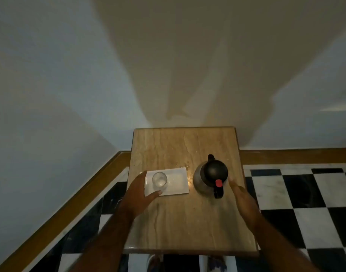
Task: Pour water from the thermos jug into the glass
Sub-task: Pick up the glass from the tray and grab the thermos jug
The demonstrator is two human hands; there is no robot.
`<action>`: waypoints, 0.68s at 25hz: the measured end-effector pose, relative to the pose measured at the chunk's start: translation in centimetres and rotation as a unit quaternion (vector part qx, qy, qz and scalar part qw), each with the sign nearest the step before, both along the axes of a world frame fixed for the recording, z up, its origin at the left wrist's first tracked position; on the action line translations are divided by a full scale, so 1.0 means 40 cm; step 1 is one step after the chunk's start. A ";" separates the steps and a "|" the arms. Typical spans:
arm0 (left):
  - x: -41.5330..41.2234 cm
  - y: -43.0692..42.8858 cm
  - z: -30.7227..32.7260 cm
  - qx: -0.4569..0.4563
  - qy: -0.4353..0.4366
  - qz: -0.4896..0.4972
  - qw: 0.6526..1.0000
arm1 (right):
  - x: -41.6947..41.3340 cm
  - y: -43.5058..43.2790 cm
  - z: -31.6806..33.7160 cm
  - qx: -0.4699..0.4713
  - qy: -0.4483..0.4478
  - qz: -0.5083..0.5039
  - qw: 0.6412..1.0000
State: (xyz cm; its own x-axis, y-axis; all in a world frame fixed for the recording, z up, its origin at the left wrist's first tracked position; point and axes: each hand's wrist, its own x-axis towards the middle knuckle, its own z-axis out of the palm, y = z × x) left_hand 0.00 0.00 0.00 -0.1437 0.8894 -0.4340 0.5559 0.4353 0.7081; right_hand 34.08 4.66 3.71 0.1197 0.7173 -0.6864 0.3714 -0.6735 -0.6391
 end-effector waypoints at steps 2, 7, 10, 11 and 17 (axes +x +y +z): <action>0.004 0.019 -0.050 -0.018 -0.072 -0.009 0.997 | -0.006 -0.005 -0.052 -0.034 0.084 -0.020 0.996; -0.003 0.065 -0.177 -0.055 -0.099 -0.077 0.991 | -0.026 -0.008 -0.149 0.001 0.150 0.003 0.989; 0.018 0.065 -0.250 -0.026 0.004 0.038 0.999 | -0.036 -0.018 -0.200 0.059 0.147 -0.030 0.987; 0.027 0.070 -0.271 -0.036 -0.016 0.039 0.998 | -0.045 -0.024 -0.209 0.076 0.147 -0.047 0.985; 0.046 0.091 -0.332 -0.052 -0.066 0.057 0.995 | -0.088 -0.033 -0.240 0.126 0.170 -0.120 0.970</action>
State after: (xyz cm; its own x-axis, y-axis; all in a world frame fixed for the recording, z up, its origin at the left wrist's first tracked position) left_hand 1.85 3.64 -13.26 -0.1766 0.8203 -0.5439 0.4039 0.5643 0.7200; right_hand 30.56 3.35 -5.88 0.1013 0.8475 -0.5210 -0.0369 -0.5202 -0.8533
